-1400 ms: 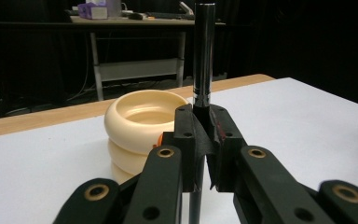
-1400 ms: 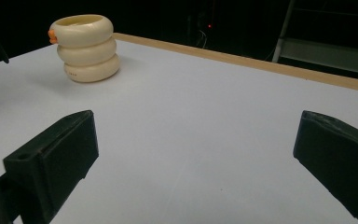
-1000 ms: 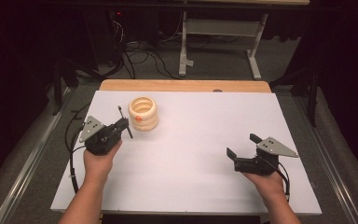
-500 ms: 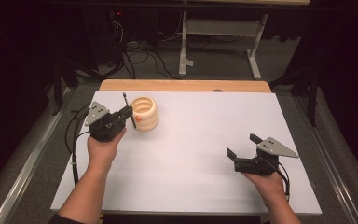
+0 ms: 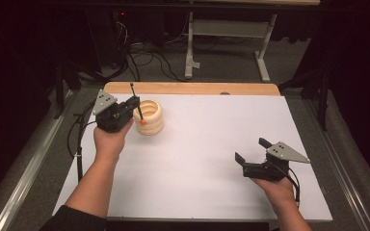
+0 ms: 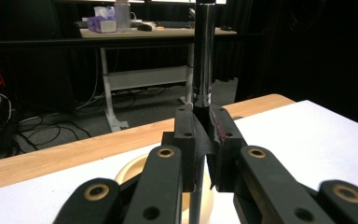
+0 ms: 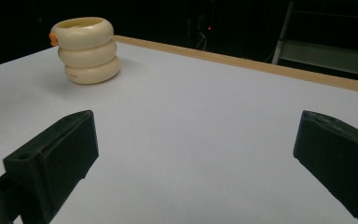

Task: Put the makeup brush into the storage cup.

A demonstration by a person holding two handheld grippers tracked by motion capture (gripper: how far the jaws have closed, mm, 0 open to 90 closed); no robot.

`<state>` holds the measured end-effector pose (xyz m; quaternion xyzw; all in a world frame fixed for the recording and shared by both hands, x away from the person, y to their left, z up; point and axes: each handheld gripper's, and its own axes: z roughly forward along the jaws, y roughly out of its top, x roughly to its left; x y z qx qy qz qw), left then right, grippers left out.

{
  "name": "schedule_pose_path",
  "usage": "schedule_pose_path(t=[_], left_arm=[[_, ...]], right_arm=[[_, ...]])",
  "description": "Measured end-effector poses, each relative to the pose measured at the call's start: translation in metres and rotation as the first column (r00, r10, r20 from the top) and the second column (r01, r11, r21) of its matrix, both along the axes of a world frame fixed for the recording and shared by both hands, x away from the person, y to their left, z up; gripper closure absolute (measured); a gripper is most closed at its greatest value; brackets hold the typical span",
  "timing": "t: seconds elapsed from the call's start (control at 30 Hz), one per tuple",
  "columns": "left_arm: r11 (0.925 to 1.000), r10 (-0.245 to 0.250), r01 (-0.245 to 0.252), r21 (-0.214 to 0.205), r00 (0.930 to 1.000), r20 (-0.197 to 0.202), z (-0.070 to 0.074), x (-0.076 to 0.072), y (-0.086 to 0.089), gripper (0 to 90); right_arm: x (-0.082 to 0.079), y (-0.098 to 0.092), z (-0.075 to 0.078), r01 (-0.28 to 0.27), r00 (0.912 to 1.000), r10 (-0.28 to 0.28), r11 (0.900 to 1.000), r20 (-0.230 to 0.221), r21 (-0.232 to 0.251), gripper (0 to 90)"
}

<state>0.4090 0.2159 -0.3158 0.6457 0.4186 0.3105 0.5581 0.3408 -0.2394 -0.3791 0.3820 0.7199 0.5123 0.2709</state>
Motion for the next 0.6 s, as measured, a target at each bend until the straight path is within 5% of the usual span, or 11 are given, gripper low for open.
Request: schedule_pose_path(t=[0.6], left_arm=[[0.9997, 0.017, -0.017, 0.016, 0.9998, 0.002, 0.005, 0.025, -0.017, 83.3]], right_arm=[[-0.001, 0.000, -0.001, -0.002, 1.0000, 0.002, 1.0000, -0.003, 0.001, 1.2]])
